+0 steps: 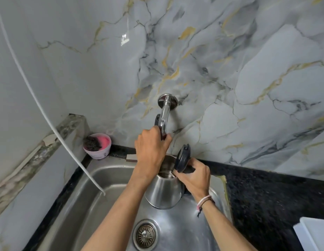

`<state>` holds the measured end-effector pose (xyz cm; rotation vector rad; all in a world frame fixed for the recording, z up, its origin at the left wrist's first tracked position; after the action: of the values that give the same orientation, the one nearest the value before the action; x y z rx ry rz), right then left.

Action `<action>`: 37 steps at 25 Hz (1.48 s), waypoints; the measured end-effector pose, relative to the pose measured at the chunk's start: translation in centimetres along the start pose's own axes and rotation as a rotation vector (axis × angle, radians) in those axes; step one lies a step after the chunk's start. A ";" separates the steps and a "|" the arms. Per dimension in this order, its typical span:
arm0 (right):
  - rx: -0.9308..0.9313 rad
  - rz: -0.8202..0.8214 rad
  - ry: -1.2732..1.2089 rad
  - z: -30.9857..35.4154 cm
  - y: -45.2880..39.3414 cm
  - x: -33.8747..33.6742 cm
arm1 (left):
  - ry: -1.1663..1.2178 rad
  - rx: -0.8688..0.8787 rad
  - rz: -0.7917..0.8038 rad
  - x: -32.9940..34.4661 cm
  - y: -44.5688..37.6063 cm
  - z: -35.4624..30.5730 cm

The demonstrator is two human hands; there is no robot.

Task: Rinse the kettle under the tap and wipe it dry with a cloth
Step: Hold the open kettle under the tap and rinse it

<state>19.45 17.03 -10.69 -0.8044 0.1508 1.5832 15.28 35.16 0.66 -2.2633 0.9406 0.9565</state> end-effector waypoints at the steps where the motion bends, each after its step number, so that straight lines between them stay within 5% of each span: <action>1: -0.004 -0.004 -0.005 0.1 -0.2 0.0 | 0.082 0.021 0.052 0.0 -0.5 0.2; 9: 0.011 -0.046 0.010 0.2 -1.3 -1.1 | 0.511 0.143 0.691 -0.3 -3.1 2.6; 37: -0.002 -0.037 0.030 1.4 -0.1 -1.7 | 0.760 0.118 0.753 -0.8 -2.5 3.7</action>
<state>18.93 16.37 -8.64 -0.8290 0.1552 1.5372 15.22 39.57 -0.59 -2.1940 2.2024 0.2239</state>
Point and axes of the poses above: each hand's wrist, its own y-axis away from the middle knuckle, its own x-axis out of the palm, z = x × y, the point moved 4 cm from there along -y, towards the middle knuckle, and after that the axes turned 7 degrees about -x, right-handed, at the moved point
